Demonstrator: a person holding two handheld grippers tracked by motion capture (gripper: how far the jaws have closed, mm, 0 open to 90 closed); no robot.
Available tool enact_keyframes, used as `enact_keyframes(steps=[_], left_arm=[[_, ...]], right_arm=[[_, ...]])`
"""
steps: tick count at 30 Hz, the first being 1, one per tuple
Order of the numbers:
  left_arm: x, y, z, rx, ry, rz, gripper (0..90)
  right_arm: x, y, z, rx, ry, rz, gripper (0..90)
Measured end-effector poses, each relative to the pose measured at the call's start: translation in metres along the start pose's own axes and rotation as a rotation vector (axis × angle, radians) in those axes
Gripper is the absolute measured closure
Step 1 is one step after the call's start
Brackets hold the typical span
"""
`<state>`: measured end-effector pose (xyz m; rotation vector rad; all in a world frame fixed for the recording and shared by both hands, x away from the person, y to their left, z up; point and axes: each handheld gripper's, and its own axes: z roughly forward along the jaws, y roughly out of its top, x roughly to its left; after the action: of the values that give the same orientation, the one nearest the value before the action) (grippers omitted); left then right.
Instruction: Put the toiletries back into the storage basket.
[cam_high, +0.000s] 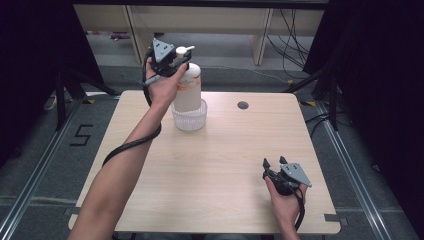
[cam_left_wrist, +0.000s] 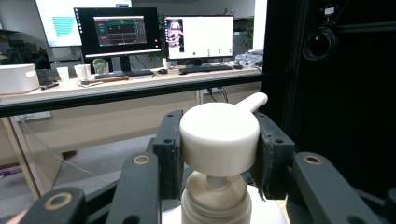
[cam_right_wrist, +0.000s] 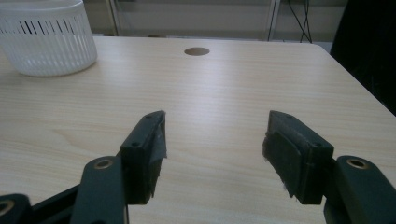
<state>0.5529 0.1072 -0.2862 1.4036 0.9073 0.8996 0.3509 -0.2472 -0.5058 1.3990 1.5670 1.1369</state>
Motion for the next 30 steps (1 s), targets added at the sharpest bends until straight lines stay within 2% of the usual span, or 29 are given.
enact_keyframes(steps=[1, 2, 3, 4, 5, 6, 8, 10, 11, 12, 13, 15, 16, 17, 18, 20, 22, 24, 26, 28, 30], left_arm=[[0.0, -0.001, 0.001, 0.002, -0.001, -0.001, 58.9], [-0.001, -0.002, 0.001, 0.01, 0.004, -0.013, 58.9], [0.0, -0.003, 0.002, 0.008, -0.003, 0.003, 58.9], [-0.001, -0.005, 0.003, 0.014, 0.002, -0.007, 58.9], [-0.002, -0.006, 0.003, 0.021, 0.005, -0.014, 58.9], [-0.001, -0.007, 0.005, 0.013, -0.005, 0.006, 58.9], [0.0, -0.009, 0.007, 0.013, -0.011, 0.02, 58.9], [-0.001, -0.012, 0.007, 0.027, -0.01, 0.006, 58.9], [0.0, -0.014, 0.009, 0.023, -0.013, 0.019, 58.9], [-0.001, -0.016, 0.008, 0.042, -0.005, -0.005, 58.9], [0.0, -0.017, 0.009, 0.041, -0.001, 0.007, 58.9], [0.0, -0.021, 0.01, 0.048, -0.003, 0.008, 58.9], [0.0, -0.022, 0.011, 0.055, -0.006, -0.004, 58.9], [0.0, -0.024, 0.011, 0.054, -0.004, 0.008, 58.9], [0.0, -0.026, 0.012, 0.057, -0.004, 0.008, 58.9], [0.0, -0.03, 0.014, 0.065, -0.006, 0.009, 58.9], [0.0, -0.035, 0.015, 0.075, -0.005, 0.005, 58.9], [0.0, -0.041, 0.017, 0.085, -0.005, 0.001, 58.9], [-0.001, -0.046, 0.019, 0.1, -0.009, -0.016, 58.9], [-0.001, -0.051, 0.021, 0.113, -0.009, -0.016, 58.9], [-0.001, -0.056, 0.023, 0.131, -0.007, -0.02, 58.9]], right_arm=[[0.0, 0.0, 0.0, -0.004, -0.001, 0.004, 39.2], [-0.003, 0.0, 0.001, -0.026, 0.003, -0.023, 39.2], [0.0, 0.0, 0.0, -0.017, 0.002, 0.007, 39.2], [0.0, 0.0, 0.0, -0.017, 0.002, 0.007, 39.2], [-0.003, 0.001, 0.0, -0.01, 0.005, -0.026, 39.2], [-0.003, 0.001, 0.0, -0.009, 0.004, -0.021, 39.2], [-0.003, 0.001, 0.0, -0.009, 0.007, -0.022, 39.2], [-0.003, 0.001, 0.0, -0.008, -0.002, -0.029, 39.2], [-0.003, 0.001, 0.0, -0.008, -0.001, -0.03, 39.2], [-0.003, 0.001, 0.0, -0.006, 0.0, -0.019, 39.2], [-0.003, 0.001, 0.0, -0.006, 0.001, -0.019, 39.2], [-0.002, 0.001, 0.0, -0.003, -0.001, -0.019, 39.1], [-0.003, 0.001, 0.0, -0.002, 0.0, -0.022, 39.2], [-0.002, 0.0, 0.0, -0.004, 0.001, -0.023, 39.2], [0.0, 0.0, 0.0, 0.004, 0.002, 0.004, 39.2], [0.001, 0.0, 0.001, -0.01, 0.008, 0.006, 39.1], [0.0, -0.001, 0.003, -0.015, 0.011, -0.018, 39.1], [0.0, 0.0, 0.002, -0.013, 0.027, -0.008, 39.1], [0.0, 0.0, 0.002, -0.018, 0.023, 0.002, 39.1], [-0.001, 0.0, 0.001, -0.002, -0.006, -0.021, 39.1], [-0.001, 0.0, 0.001, -0.009, -0.002, -0.011, 39.1]])
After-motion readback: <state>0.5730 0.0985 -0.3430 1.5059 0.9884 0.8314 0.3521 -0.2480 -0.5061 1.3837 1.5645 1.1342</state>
